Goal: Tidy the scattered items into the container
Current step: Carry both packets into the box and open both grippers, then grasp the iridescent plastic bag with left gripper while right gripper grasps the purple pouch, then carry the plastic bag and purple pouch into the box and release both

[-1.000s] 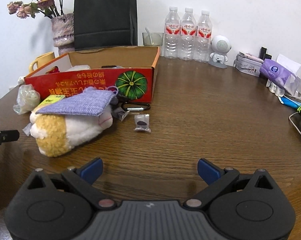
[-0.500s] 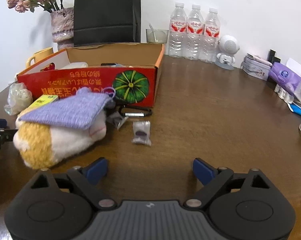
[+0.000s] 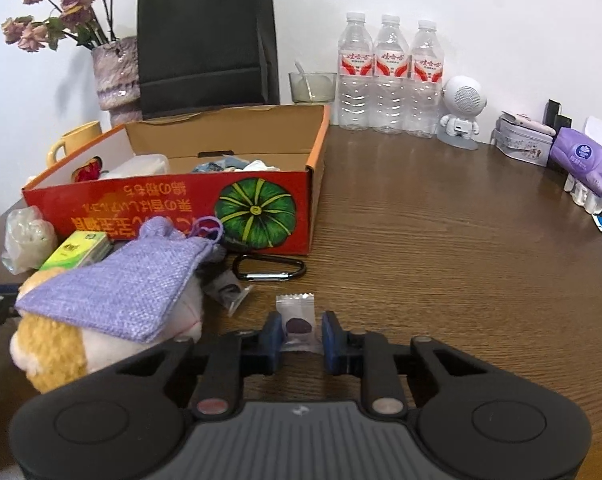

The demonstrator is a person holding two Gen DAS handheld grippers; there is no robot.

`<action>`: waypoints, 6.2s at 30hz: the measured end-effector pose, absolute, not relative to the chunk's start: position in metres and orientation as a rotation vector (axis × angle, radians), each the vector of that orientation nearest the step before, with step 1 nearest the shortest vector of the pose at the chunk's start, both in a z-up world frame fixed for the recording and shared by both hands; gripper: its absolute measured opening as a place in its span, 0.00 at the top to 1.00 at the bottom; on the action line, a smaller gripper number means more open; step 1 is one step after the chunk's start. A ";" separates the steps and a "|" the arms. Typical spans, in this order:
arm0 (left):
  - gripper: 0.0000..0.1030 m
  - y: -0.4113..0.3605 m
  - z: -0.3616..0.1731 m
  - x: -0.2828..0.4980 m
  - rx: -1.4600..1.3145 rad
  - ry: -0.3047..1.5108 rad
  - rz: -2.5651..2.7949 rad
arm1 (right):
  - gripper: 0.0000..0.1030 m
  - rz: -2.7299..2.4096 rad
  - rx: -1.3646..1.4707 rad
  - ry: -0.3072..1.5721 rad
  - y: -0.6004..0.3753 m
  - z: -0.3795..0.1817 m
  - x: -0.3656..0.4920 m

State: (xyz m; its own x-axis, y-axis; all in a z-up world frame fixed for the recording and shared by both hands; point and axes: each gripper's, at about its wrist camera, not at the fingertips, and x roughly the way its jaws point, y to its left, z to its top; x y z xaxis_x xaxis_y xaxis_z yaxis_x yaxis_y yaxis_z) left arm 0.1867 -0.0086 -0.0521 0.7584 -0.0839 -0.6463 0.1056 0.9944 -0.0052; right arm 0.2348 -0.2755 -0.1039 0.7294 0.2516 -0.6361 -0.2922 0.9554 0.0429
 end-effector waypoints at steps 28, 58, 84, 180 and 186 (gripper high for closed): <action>0.84 0.012 0.056 0.221 -0.073 0.408 -0.096 | 0.81 0.376 0.018 0.438 -0.246 -0.001 0.270; 0.00 0.023 0.017 0.338 -0.070 0.521 0.072 | 0.02 0.334 0.009 0.610 -0.178 -0.043 0.378; 0.00 0.043 0.062 0.232 -0.068 0.362 0.092 | 0.01 0.339 -0.040 0.453 -0.203 0.001 0.271; 0.61 0.036 0.062 0.242 -0.156 0.403 -0.081 | 0.90 0.380 0.180 0.410 -0.213 0.014 0.273; 0.61 0.034 0.049 0.290 -0.208 0.444 -0.074 | 0.90 0.377 0.244 0.503 -0.210 -0.008 0.332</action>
State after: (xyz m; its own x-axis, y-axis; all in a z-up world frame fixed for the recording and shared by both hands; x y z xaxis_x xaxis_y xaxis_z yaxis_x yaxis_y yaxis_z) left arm 0.2896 0.0341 0.0493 0.9007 -0.1163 -0.4187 0.0256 0.9761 -0.2160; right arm 0.3319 -0.2098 -0.0077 0.8099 0.4078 -0.4217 -0.2896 0.9031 0.3171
